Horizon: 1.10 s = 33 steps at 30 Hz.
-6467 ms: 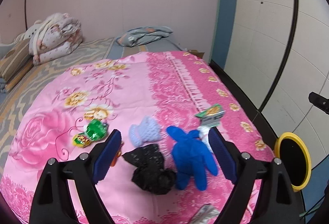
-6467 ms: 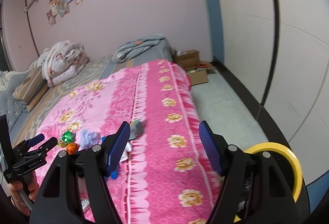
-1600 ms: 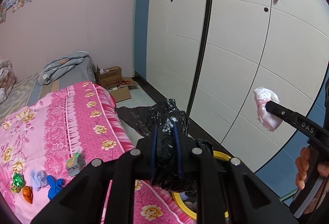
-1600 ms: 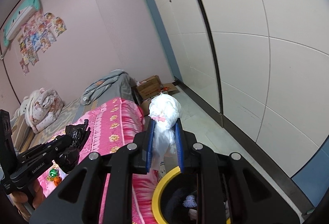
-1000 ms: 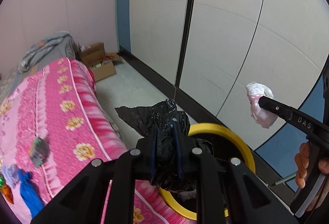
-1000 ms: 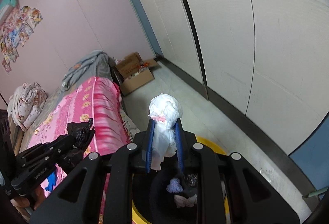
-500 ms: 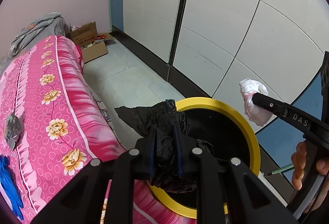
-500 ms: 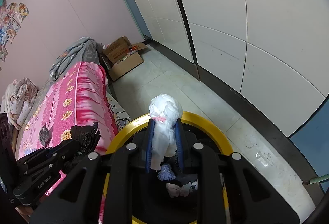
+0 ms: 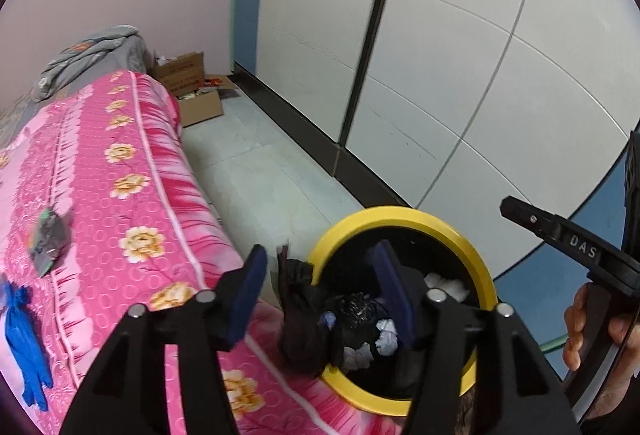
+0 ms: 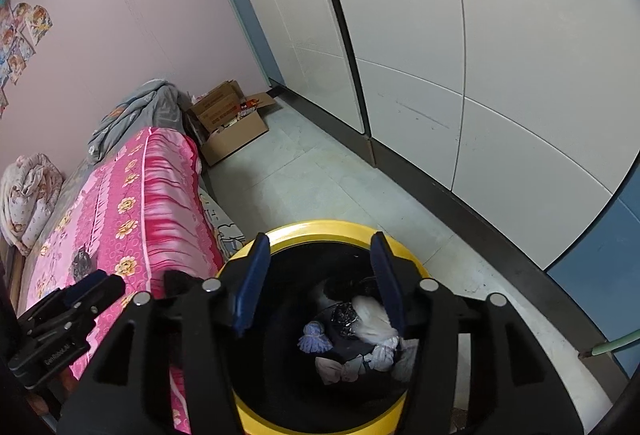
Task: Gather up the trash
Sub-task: 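Open both tools to drop the bag and tissue into the bin, then move both open tools back over the trash on the bed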
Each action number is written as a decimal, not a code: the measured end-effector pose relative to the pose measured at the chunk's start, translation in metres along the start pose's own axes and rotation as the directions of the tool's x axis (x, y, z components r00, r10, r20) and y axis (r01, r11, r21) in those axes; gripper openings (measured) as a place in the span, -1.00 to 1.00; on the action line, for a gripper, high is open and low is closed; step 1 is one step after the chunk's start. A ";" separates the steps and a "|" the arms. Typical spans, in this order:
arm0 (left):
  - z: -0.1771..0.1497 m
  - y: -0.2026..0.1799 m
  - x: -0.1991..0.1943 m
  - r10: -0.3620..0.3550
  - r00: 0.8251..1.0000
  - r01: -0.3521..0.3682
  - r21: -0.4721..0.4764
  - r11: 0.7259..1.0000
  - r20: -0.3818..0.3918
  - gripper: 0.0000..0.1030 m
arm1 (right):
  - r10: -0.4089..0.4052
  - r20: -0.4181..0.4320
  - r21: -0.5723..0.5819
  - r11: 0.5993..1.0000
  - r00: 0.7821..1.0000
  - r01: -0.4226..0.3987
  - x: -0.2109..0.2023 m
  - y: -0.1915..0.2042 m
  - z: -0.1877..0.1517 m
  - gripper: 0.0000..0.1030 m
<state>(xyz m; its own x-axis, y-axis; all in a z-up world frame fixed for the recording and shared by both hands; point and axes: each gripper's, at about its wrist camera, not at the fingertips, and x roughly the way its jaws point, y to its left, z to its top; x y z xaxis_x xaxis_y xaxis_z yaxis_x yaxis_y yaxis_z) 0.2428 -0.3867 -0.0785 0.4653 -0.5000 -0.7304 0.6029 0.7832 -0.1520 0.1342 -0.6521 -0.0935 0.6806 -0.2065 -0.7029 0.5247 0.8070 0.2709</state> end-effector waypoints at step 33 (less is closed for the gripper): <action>-0.054 0.274 -0.223 0.452 0.871 -0.384 -0.310 0.870 0.192 0.48 | 0.294 -0.004 -0.350 0.895 0.956 -0.277 -0.065 0.277 -0.035 0.31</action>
<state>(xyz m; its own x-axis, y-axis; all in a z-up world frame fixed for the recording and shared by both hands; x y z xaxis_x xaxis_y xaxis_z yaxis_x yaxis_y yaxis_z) 0.2695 -0.0407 0.0067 0.8024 -0.1520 -0.5771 0.1449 0.9877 -0.0587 0.2176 -0.3959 0.0042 0.8027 0.0422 -0.5949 0.1022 0.9730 0.2069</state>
